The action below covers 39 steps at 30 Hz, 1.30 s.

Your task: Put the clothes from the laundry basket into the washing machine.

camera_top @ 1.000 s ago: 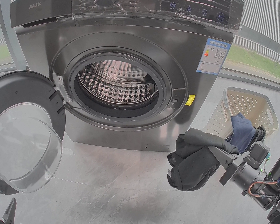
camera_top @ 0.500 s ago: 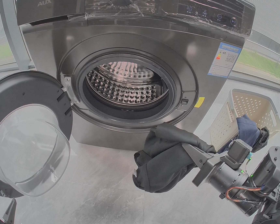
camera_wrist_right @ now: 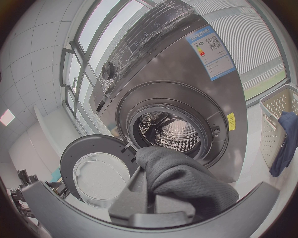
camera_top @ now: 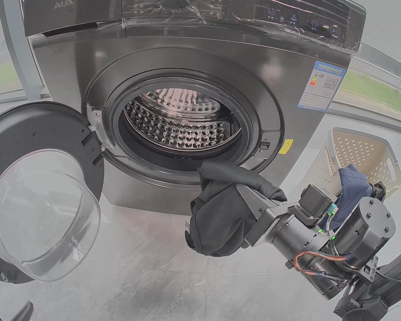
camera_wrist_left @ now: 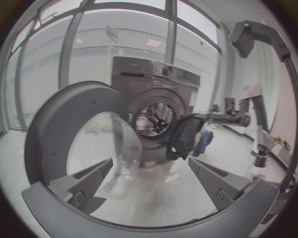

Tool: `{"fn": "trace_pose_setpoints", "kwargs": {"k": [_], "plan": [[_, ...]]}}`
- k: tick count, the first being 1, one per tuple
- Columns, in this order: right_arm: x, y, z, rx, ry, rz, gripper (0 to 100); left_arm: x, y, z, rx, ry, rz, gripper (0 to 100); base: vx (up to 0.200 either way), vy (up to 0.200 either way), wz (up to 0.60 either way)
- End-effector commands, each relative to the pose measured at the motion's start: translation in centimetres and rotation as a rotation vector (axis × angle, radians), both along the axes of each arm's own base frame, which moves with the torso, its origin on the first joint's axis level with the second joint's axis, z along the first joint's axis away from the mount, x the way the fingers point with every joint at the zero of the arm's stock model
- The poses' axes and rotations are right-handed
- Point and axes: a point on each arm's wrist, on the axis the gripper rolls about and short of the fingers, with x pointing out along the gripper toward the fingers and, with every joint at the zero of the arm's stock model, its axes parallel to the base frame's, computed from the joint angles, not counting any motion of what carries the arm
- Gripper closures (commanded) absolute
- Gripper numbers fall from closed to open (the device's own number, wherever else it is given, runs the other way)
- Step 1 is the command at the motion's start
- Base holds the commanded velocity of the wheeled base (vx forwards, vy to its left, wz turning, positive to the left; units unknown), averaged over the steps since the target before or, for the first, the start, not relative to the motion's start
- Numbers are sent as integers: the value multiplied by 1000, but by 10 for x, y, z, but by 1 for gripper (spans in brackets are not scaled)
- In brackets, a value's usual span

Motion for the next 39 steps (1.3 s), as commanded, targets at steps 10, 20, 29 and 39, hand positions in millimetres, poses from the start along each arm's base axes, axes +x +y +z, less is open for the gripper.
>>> {"fn": "trace_pose_setpoints", "kwargs": {"k": [10, 20, 29, 39], "plan": [[19, 30, 8, 53, -56, 54, 100, 75, -10, 45, -14, 305, -433, 0, 0, 0, 0], [27, 35, 7, 67, -67, 37, 100, 124, -42, 44, 25, 441, -661, 0, 0, 0, 0], [24, 36, 9, 73, -71, 42, 100, 159, -70, 34, 50, 530, -743, 0, 0, 0, 0], [23, 35, 12, 88, -86, 42, 100, 202, -93, 17, 58, 613, -749, 0, 0, 0, 0]]}}
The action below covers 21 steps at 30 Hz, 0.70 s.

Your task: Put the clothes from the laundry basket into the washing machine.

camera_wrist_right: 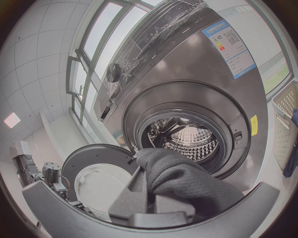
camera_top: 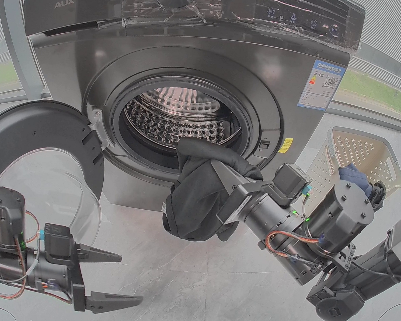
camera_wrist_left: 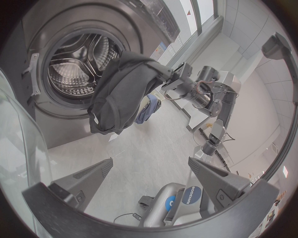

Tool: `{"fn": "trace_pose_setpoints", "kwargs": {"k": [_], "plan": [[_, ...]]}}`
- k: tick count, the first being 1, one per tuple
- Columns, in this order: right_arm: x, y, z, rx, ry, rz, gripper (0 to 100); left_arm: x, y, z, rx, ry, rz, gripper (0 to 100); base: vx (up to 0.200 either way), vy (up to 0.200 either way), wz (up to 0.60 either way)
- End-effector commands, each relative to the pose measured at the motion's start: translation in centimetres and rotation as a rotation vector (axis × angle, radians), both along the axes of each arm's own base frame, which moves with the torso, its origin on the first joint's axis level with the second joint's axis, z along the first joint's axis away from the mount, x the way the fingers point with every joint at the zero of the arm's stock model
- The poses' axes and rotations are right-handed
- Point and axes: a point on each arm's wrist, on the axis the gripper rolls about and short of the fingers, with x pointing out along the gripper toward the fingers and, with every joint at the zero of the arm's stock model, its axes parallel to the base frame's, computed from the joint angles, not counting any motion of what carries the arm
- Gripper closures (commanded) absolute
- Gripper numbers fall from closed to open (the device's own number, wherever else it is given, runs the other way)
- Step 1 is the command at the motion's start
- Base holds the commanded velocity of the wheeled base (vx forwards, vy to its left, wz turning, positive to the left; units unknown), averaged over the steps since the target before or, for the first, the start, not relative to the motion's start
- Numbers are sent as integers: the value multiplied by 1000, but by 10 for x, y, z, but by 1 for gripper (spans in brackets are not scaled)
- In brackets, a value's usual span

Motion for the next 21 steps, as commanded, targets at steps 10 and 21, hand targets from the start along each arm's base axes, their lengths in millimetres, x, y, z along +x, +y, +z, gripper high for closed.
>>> {"fn": "trace_pose_setpoints", "kwargs": {"k": [10, 21], "plan": [[-5, 2, 0, 3, -8, 14, 100, 67, -34, -33, 14, 40, 62, 0, 0, 0, 0], [-6, 3, 0, 4, -8, 19, 100, 86, -50, -40, -33, 95, 77, 0, 0, 0, 0]]}}
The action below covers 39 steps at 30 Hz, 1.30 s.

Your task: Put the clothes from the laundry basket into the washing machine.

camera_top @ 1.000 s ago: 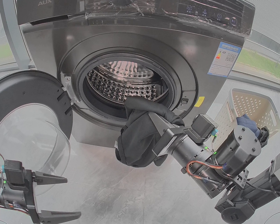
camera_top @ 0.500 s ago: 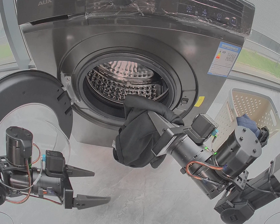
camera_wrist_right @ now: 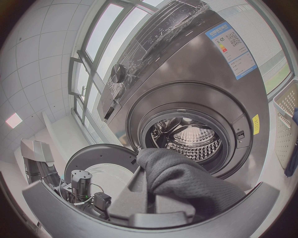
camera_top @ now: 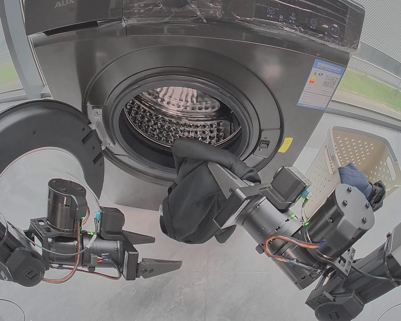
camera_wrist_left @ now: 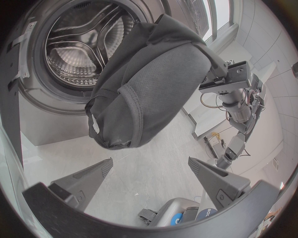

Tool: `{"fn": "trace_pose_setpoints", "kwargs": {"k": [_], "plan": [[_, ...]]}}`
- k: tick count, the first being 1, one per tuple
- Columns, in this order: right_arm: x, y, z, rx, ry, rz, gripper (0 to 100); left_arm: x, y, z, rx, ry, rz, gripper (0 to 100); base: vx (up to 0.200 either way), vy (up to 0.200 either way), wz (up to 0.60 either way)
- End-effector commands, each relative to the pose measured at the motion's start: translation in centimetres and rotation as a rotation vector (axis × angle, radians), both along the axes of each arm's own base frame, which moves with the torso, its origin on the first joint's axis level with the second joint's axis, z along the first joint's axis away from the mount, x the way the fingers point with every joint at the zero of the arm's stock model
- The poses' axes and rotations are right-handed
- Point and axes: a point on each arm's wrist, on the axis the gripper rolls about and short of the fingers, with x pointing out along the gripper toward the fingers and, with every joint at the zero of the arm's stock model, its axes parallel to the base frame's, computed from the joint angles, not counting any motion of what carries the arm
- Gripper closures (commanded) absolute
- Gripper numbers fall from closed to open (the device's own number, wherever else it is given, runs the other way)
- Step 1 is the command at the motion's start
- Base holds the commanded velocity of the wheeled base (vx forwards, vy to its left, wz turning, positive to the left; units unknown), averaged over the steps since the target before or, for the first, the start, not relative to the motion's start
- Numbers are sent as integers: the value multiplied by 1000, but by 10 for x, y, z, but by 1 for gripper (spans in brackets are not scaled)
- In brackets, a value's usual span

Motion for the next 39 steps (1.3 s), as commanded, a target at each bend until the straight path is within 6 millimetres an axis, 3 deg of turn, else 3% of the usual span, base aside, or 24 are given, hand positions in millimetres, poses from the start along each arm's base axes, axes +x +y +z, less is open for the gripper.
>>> {"fn": "trace_pose_setpoints", "kwargs": {"k": [1, 9, 14, 31, 32, 39], "plan": [[-1, 0, 1, 2, -1, 2, 100, 12, -8, -11, 11, 23, -2, 0, 0, 0, 0], [-2, 2, 1, 1, -2, 8, 100, 33, -19, -22, -5, 1, 40, 0, 0, 0, 0], [-3, 2, 1, 1, -2, 9, 100, 39, -30, -16, -59, -15, 39, 0, 0, 0, 0], [-2, 2, -1, -5, -9, 7, 100, 37, -49, -15, -112, -102, 19, 0, 0, 0, 0], [-2, 2, -2, -5, -7, 7, 100, 38, -49, -15, -117, -112, 29, 100, 0, 0, 0], [-4, 0, -7, -20, 8, 5, 100, 37, -48, -14, -120, -136, 61, 100, 0, 0, 0]]}}
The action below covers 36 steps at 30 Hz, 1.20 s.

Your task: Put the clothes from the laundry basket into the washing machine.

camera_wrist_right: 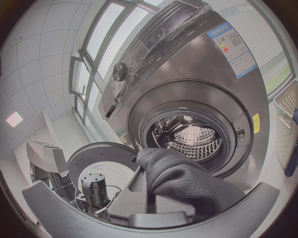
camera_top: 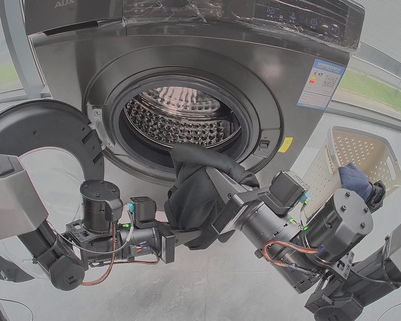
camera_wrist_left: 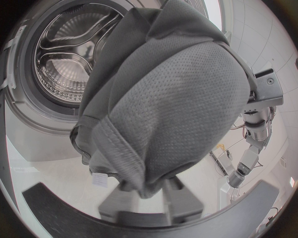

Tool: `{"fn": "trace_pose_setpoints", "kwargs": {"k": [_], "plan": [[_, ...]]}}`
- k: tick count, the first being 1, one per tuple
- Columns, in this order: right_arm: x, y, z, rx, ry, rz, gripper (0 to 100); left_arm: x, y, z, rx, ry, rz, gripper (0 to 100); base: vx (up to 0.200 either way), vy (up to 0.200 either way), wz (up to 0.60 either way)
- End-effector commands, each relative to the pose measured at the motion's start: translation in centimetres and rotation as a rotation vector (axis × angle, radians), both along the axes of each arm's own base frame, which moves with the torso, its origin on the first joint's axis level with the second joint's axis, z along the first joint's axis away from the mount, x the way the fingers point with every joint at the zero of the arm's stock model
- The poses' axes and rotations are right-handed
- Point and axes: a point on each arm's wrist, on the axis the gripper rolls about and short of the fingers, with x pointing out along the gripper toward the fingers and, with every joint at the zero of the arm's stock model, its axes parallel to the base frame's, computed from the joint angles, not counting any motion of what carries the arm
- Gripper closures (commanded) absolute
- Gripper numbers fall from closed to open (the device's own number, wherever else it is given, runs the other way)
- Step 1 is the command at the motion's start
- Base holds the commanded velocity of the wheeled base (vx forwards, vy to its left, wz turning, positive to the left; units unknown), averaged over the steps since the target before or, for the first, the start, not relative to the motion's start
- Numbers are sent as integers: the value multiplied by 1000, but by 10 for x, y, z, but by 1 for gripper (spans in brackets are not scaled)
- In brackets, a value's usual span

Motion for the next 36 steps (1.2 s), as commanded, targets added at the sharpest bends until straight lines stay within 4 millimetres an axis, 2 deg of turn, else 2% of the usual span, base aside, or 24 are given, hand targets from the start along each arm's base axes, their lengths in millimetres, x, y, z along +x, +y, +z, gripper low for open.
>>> {"fn": "trace_pose_setpoints", "kwargs": {"k": [1, 3, 5, 10, 11, 12, 17, 21, 29, 36], "plan": [[-1, -1, -3, -8, 9, -1, 100, -2, 1, -1, 3, -1, 7, 100, 0, 0, 0], [-1, -2, -5, -14, 13, -3, 100, -5, 2, 0, 1, -2, 9, 100, 0, 0, 0], [0, -4, -7, -22, 20, -7, 100, -18, 4, 7, -7, -18, -7, 100, 0, 0, 0], [-4, -7, -23, -72, 65, 0, 100, -65, 13, 34, -40, -59, -80, 100, 0, 0, 0], [-4, -6, -24, -74, 67, 1, 0, -67, 13, 36, -43, -62, -83, 100, 0, 0, 0], [-4, -5, -28, -83, 76, 5, 0, -76, 17, 43, -59, -77, -94, 100, 0, 0, 0], [-13, -3, -33, -107, 88, 39, 0, -84, 22, 63, -126, -113, -95, 100, 0, 0, 0], [-20, -8, -38, -132, 104, 48, 0, -79, 22, 77, -183, -134, -76, 100, 0, 0, 0], [-26, -30, -23, -112, 83, 14, 0, -62, 18, 91, -216, -187, 56, 100, 0, 0, 0], [-29, -42, -34, -169, 107, -6, 0, -61, 21, 97, -237, -208, 80, 100, 0, 0, 0]]}}
